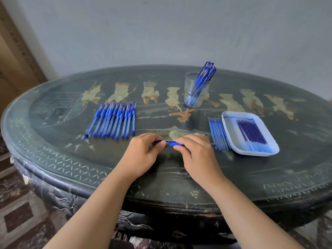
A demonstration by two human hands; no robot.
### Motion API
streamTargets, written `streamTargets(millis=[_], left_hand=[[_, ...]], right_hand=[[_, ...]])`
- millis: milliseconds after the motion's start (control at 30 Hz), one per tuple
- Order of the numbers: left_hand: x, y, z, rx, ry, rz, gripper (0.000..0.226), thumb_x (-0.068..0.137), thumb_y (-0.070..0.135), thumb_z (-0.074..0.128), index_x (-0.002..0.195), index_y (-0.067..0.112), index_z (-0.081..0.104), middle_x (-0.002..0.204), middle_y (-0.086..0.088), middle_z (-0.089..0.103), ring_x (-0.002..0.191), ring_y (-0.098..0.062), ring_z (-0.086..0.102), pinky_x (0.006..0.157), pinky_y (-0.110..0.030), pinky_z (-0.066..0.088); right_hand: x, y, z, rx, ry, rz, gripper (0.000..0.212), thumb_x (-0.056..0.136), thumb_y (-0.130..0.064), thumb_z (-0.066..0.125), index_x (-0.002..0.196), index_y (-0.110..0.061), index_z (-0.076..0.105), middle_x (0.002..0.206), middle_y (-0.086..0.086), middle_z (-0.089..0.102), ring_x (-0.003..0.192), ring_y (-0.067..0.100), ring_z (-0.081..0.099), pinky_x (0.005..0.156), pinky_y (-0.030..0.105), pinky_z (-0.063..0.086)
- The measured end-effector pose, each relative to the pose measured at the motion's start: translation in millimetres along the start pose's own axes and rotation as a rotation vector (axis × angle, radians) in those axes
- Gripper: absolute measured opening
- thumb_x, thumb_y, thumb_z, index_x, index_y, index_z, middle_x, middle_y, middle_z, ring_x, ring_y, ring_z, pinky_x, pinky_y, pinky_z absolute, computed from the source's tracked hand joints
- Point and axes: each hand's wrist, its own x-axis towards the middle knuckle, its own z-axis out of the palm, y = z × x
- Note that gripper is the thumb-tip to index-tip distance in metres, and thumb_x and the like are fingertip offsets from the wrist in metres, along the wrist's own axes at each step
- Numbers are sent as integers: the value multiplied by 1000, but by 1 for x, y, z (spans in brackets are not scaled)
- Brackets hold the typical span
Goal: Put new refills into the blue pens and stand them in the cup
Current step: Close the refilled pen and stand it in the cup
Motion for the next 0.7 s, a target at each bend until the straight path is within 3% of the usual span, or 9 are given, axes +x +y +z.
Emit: streamTargets(millis=[133, 300, 433, 500, 567, 633, 700], left_hand=[[0, -1, 1, 6, 28, -25, 11, 93, 18, 64, 88, 14, 73, 79, 4, 65, 75, -12, 56, 68, -14, 39], [-1, -3, 1, 0, 55, -26, 24, 89, 38, 57, 85, 20, 73, 76, 8, 65, 78, -9, 56, 77, -34, 46], [-2, -2, 0, -13, 64, -53, 24, 87, 41, 54, 81, 27, 72, 73, 13, 62, 79, -7, 54, 83, -48, 45], [-3, -2, 1, -8, 47, -45, 24, 88, 41, 53, 78, 28, 71, 71, 15, 61, 80, -5, 54, 83, -45, 44], [-3, -2, -2, -22, 69, -65, 29, 90, 41, 49, 73, 26, 67, 68, 12, 59, 75, -7, 53, 81, -30, 41], [-3, -4, -7, -158, 162, -179, 40, 95, 43, 45, 65, 20, 59, 62, -3, 55, 62, -7, 47, 66, -19, 36], [-3, -5, -11, -231, 201, -236, 43, 97, 44, 42, 66, 19, 58, 62, -10, 53, 57, -6, 42, 63, -24, 35]], right_hand=[[1, 0, 0, -15, 19, -18, 7, 84, -13, 68, 88, -11, 73, 79, -2, 66, 73, 20, 56, 70, 36, 50], [0, -1, 0, -64, 32, -54, 8, 85, -16, 67, 88, -11, 73, 78, -2, 67, 72, 22, 59, 69, 37, 51], [0, -4, -1, -85, 56, -85, 22, 91, -23, 55, 86, -10, 72, 77, -1, 67, 71, 22, 59, 69, 37, 52], [0, -4, -1, -84, 49, -101, 23, 92, -23, 54, 87, -10, 72, 78, -1, 67, 72, 23, 59, 70, 38, 51], [-2, -1, -1, -100, 60, -77, 19, 91, -20, 57, 88, -10, 72, 80, 0, 67, 75, 23, 59, 74, 36, 49], [-2, 6, -3, -51, 125, 39, 7, 87, -11, 66, 89, -10, 73, 83, 0, 69, 79, 21, 60, 79, 31, 46], [-1, 9, -4, -19, 159, 97, 7, 86, -10, 68, 89, -10, 74, 85, 0, 69, 81, 18, 59, 80, 29, 45]])
